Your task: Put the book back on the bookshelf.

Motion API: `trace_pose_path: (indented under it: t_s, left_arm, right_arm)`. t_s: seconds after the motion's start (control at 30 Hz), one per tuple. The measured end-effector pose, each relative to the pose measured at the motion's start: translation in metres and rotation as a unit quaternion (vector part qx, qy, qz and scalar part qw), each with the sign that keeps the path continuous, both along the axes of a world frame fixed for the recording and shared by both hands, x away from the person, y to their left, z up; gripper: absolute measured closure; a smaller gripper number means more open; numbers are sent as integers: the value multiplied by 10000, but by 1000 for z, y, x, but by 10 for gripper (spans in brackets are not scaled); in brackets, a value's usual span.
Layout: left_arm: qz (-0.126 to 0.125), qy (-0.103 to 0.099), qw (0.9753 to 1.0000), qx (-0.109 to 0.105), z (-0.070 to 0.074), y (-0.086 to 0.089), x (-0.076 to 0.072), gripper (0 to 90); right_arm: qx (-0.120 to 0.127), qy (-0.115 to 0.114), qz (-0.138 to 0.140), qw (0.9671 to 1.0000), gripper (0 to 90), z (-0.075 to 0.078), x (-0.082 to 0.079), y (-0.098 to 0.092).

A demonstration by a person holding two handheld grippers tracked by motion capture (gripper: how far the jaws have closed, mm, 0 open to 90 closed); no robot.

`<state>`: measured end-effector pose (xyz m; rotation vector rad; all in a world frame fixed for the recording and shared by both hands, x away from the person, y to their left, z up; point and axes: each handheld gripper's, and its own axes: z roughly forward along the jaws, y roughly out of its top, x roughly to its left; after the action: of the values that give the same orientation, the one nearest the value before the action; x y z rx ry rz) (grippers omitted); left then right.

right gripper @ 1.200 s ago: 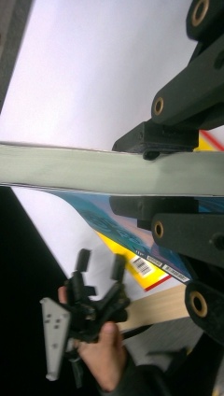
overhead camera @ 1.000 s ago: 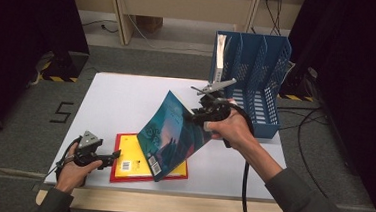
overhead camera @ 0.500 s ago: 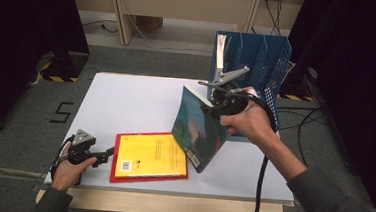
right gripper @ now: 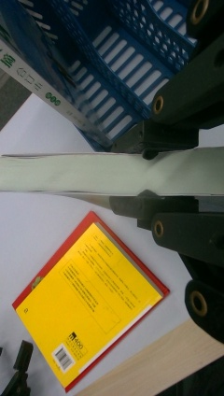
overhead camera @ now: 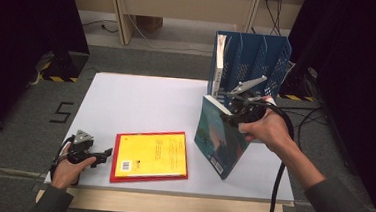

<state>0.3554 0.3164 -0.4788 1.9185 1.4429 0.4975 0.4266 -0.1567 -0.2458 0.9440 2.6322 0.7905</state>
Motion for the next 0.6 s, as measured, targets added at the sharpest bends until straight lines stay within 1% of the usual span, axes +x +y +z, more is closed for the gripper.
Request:
trace_pose_path:
  t_s: [0.07, 0.1, 0.13, 0.2, 0.23, 0.27, 0.37, 0.47, 0.53, 0.6]
  left_arm:
    - [-17, 25, 10000, 4, -1, 0, 0, 150]
    - [-18, 22, 10000, 18, -1, -1, 0, 150]
    - [-36, 28, 10000, 75, -2, -1, 0, 149]
    - [-73, -7, 9996, 276, -3, -3, 0, 145]
    - [-77, -11, 9996, 287, -3, -3, 0, 148]
    - [-81, -16, 9995, 297, -3, -3, 0, 147]
    - [-69, 10, 9997, 234, -3, -2, 0, 146]
    - [-68, 7, 9997, 238, -3, -2, 0, 145]
    - [-83, 13, 9996, 254, -3, -2, 0, 147]
    - [-87, 17, 9996, 254, -3, -2, 0, 147]
  right_arm:
    - [1, 69, 6, 10000, 732, -1, 0, -2]
    - [3, 79, -53, 10000, 732, -1, -1, -3]
    - [-13, 83, -82, 9999, 731, -1, -1, -4]
    - [35, 192, -178, 9997, 727, -1, 2, -6]
    - [51, 241, -218, 9995, 722, -1, 2, -6]
    - [29, 277, -196, 9994, 721, -1, 4, -5]
    - [-58, 364, -147, 9992, 712, 0, 4, -1]
    - [-169, 482, -203, 9985, 694, 0, 6, 5]
    - [-275, 491, -196, 9982, 687, 0, 8, 8]
    - [-330, 556, -234, 9976, 679, -1, 10, 9]
